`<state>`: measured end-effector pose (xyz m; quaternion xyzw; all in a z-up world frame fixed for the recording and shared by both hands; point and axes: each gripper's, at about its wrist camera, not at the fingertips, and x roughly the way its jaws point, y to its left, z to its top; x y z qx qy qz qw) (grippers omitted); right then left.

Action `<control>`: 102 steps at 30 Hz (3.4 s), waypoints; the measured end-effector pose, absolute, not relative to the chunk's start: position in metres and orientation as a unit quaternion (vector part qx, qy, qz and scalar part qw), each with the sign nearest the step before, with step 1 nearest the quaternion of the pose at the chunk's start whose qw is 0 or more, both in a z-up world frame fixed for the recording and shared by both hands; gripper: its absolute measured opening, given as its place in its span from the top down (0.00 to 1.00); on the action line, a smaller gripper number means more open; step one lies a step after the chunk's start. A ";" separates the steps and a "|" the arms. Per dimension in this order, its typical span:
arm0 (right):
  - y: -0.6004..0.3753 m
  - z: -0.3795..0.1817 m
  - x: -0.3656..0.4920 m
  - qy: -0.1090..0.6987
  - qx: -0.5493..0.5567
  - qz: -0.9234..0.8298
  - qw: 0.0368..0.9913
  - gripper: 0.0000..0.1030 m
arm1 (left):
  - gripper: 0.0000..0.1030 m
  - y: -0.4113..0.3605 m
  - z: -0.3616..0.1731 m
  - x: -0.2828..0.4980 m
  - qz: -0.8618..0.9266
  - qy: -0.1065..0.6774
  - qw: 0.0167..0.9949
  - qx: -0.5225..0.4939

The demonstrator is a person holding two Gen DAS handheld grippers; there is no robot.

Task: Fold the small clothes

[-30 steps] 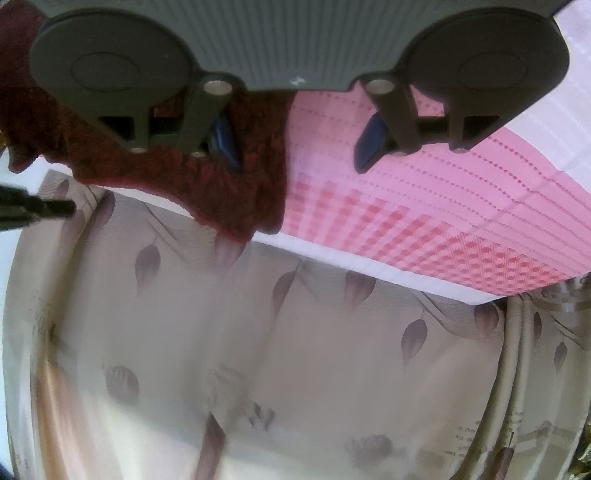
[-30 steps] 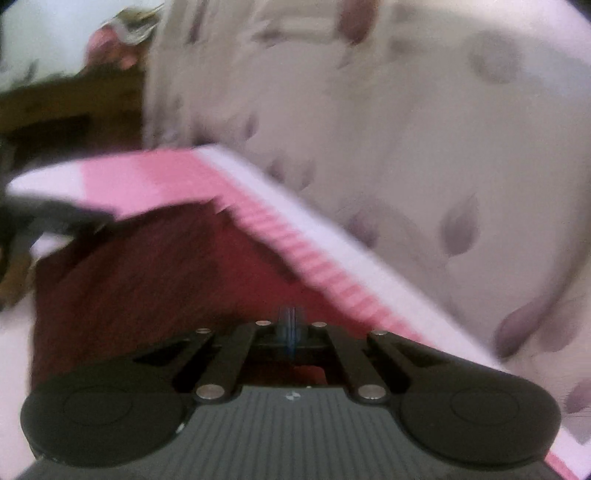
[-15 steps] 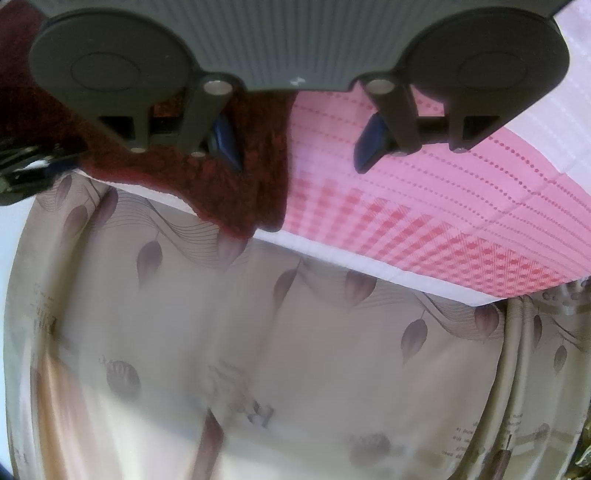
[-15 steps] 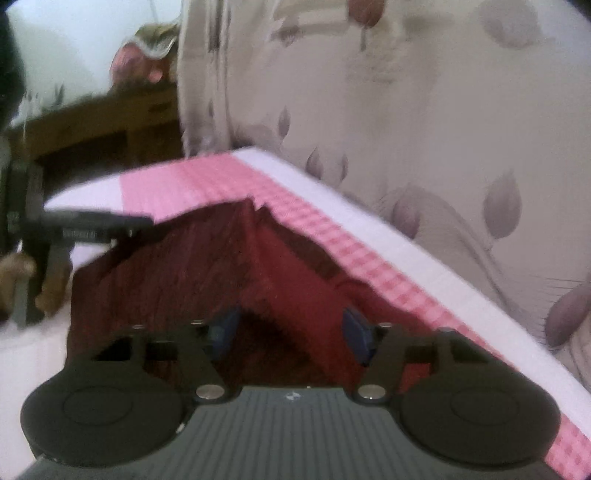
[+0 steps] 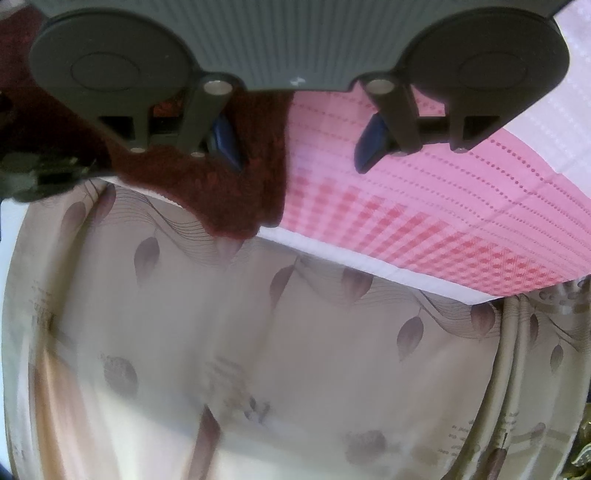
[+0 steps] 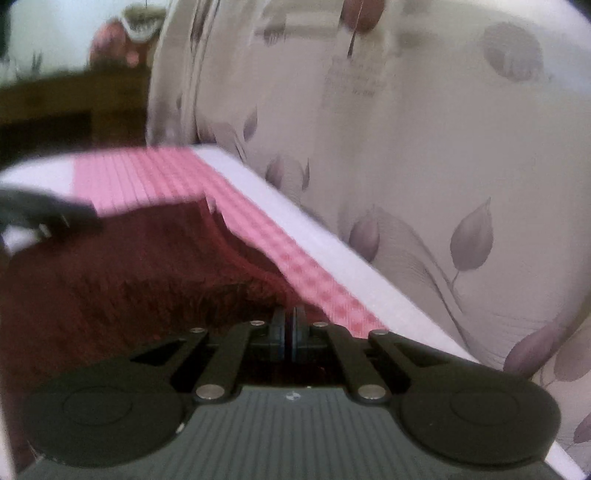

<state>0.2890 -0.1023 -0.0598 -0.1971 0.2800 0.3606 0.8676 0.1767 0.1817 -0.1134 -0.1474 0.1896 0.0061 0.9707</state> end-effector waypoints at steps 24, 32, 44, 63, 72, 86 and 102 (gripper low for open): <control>-0.139 -0.067 0.222 0.348 -0.161 0.261 0.886 0.91 | 0.25 0.192 -0.079 0.189 -0.063 0.231 0.965 -0.111; -0.169 -0.029 0.193 0.269 -0.014 0.250 0.930 0.75 | 0.24 0.222 -0.098 0.257 -0.194 0.375 0.879 -0.221; -0.240 -0.029 0.073 0.215 0.090 0.224 0.946 0.43 | 0.58 0.210 -0.142 0.293 -0.270 0.392 0.839 -0.263; -0.274 0.017 0.092 0.246 0.334 0.318 0.852 0.34 | 0.70 -0.003 -0.023 0.152 -0.175 0.232 0.957 -0.025; -0.275 0.010 0.119 0.355 0.369 0.270 0.816 0.34 | 0.70 -0.082 -0.050 0.087 -0.162 0.130 0.973 0.101; -0.284 -0.018 0.152 0.419 0.383 0.203 0.798 0.73 | 0.70 -0.115 -0.071 0.043 -0.227 0.089 0.951 0.190; -0.341 -0.008 0.214 0.267 0.324 0.291 0.860 0.79 | 0.19 0.019 0.026 0.066 -0.184 0.116 0.975 -0.055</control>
